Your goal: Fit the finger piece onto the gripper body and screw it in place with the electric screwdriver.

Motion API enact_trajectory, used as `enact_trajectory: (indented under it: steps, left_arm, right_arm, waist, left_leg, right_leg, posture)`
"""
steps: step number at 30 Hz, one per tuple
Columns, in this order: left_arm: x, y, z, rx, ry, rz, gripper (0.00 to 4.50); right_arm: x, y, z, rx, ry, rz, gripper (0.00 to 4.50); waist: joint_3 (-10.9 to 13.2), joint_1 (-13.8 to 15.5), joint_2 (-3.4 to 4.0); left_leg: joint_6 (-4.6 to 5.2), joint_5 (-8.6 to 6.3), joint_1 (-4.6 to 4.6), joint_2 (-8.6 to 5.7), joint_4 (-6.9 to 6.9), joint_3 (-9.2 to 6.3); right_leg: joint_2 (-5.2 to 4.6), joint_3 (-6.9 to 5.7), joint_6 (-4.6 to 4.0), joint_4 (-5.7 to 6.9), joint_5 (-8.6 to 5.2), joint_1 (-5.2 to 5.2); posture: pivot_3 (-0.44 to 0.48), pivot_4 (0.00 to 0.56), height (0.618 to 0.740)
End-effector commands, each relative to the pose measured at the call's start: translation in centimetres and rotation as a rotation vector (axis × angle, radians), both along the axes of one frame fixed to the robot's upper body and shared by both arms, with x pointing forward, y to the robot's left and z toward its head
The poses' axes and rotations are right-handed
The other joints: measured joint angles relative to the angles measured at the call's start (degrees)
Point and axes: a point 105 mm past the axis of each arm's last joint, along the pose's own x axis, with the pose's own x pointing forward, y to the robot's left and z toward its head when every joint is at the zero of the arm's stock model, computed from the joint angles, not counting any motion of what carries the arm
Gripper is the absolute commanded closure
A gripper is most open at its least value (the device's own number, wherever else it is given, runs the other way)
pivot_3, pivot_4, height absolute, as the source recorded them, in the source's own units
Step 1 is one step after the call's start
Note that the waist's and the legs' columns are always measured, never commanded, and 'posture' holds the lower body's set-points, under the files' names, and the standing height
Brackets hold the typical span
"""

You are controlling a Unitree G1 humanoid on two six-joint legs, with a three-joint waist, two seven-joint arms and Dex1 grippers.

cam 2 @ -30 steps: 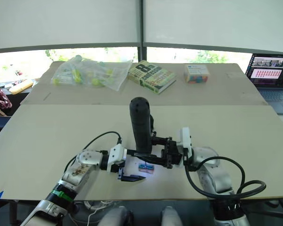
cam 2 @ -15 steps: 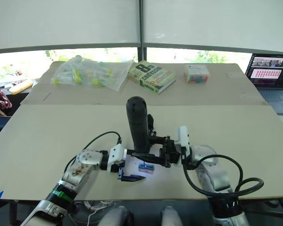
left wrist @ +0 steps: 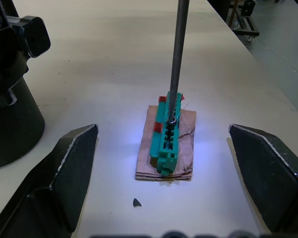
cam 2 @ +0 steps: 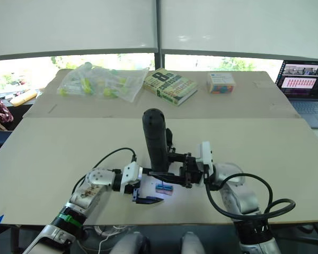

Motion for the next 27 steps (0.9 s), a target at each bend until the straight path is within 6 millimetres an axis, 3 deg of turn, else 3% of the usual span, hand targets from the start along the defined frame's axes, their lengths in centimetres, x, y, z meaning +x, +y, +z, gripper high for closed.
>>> enact_trajectory:
  steps: [1,27]
  left_arm:
    - [-0.8,-0.1,-1.5,0.034,0.059,-0.015,0.05]
    - [-0.9,-0.2,-1.6,0.034,0.066,-0.016,0.05]
  right_arm:
    - [-0.3,-0.1,1.0,0.015,-0.047,0.008,2.6]
    - [0.2,0.1,-0.3,-0.041,-0.026,-0.017,2.6]
  waist:
    - [0.0,0.0,0.0]
    - [-0.1,0.0,0.0]
  left_leg:
    - [0.0,0.0,0.0,0.0,0.0,0.0]
    - [0.0,0.0,0.06,0.01,0.0,0.0]
  right_leg:
    - [0.0,0.0,0.0,0.0,0.0,0.0]
    - [0.01,0.01,0.0,0.01,0.0,0.04]
  posture:
    - [0.0,0.15,0.74]
    - [0.0,0.15,0.74]
